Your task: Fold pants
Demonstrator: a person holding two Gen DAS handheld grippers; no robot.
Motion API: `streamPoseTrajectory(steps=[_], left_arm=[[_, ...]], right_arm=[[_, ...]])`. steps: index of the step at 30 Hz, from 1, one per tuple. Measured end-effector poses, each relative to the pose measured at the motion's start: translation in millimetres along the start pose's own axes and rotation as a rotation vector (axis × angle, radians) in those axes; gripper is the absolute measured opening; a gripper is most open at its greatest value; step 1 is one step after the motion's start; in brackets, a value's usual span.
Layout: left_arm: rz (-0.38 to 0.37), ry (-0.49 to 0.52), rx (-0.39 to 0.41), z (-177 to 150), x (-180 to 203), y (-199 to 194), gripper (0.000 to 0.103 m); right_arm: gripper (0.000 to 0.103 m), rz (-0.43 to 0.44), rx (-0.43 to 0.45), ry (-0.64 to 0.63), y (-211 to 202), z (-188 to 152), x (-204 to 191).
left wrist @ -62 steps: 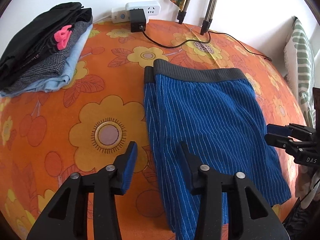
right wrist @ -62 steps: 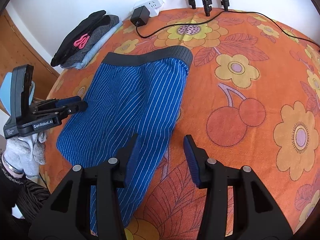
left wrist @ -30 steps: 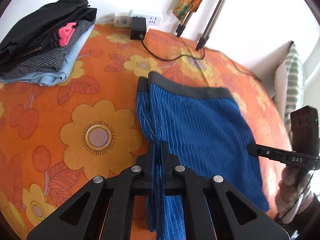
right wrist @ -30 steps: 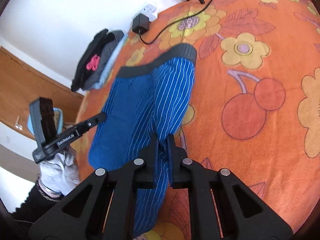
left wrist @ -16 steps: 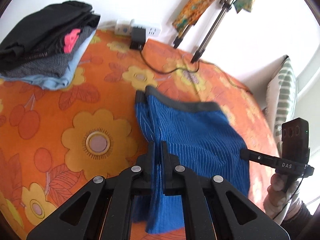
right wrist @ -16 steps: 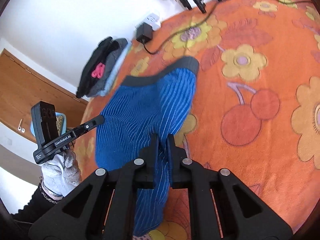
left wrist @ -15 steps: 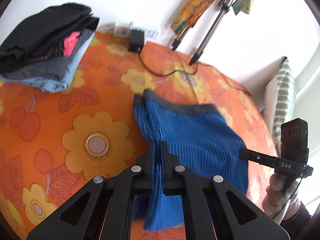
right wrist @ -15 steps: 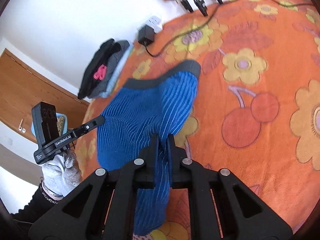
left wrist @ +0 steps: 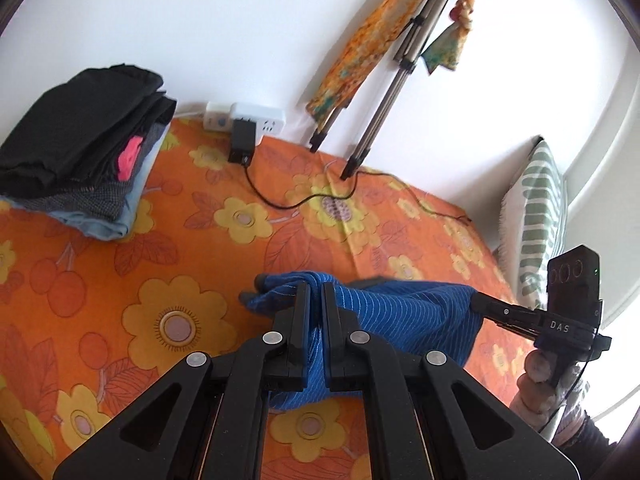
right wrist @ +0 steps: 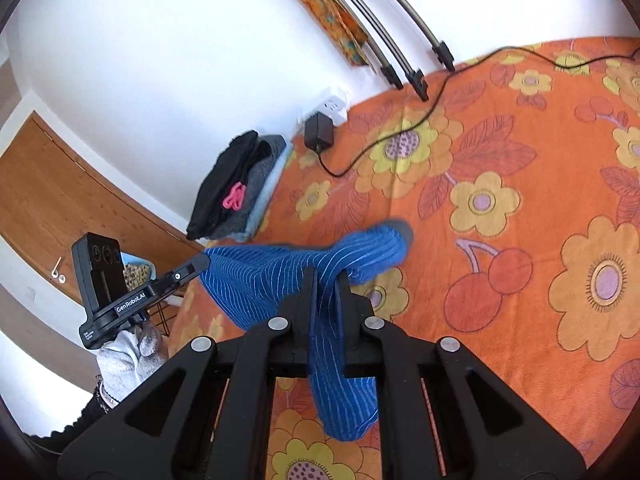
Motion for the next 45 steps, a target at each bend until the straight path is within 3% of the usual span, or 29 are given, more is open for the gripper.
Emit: streamPoseTrajectory(steps=[10,16,25,35,45], left_arm=[[-0.042,0.023,0.109,-5,45,-55,0.003],[-0.067,-0.007,0.075,-37,65,-77,0.003],[-0.063,0.020,-0.019,-74,88,-102,0.003],[-0.026,-0.090,-0.127,-78,50,-38,0.003],[-0.010,-0.126,-0.179,-43,15,27,0.003]], right_arm=[[0.007,0.030,0.120,-0.059,-67,-16,-28],[0.007,0.016,0.137,-0.082,-105,-50,-35],[0.007,0.010,0.075,-0.080,-132,-100,-31],[0.007,-0.041,-0.023,0.011,-75,-79,12],[0.007,-0.054,-0.083,0.087,-20,-22,45]])
Point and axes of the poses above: each gripper's, at about its wrist camera, not at the fingertips, and y roughly the way its jaws point, x to its right, z to its top, the point moved 1 cm from there along y, roughly the way its jaws point, and after that the axes turned 11 degrees about y, right-handed, at the moved point
